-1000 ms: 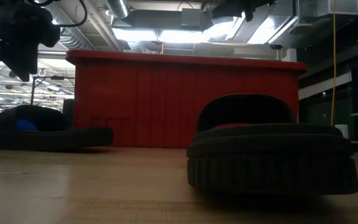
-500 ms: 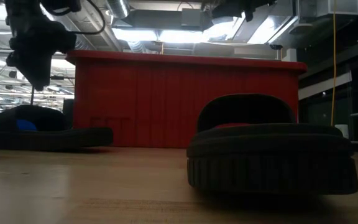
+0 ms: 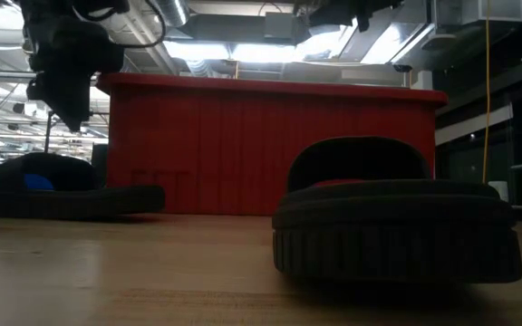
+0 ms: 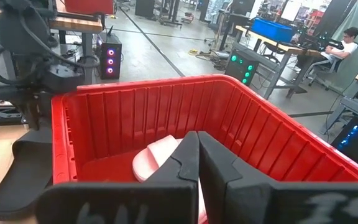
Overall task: Pick and place slides into bin
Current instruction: Put the top black slide into the red bin
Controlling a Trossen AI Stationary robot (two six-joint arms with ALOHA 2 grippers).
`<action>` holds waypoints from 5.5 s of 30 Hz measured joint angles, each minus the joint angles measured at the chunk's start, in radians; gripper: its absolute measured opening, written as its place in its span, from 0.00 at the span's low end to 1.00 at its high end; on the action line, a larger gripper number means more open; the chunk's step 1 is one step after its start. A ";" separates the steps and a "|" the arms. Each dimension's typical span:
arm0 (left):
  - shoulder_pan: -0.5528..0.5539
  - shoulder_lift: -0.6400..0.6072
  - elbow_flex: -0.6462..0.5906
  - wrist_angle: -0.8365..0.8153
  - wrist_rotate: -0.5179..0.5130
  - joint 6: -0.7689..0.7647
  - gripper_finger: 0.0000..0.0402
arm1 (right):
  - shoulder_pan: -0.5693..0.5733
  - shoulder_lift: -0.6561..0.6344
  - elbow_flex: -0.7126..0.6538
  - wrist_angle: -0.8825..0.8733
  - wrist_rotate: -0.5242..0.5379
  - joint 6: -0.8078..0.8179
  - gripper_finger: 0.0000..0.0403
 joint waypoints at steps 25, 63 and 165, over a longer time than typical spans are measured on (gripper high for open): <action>-0.330 0.123 0.171 -0.359 -0.248 -0.361 0.39 | 0.000 0.000 0.000 -0.015 -0.002 0.000 0.01; -0.363 0.672 0.294 -0.298 -0.211 -0.452 0.39 | 0.000 -0.001 0.000 -0.080 -0.002 -0.026 0.01; -0.552 0.711 1.101 0.032 -0.827 1.352 0.02 | 0.046 0.122 0.592 -0.903 -0.601 -0.392 0.01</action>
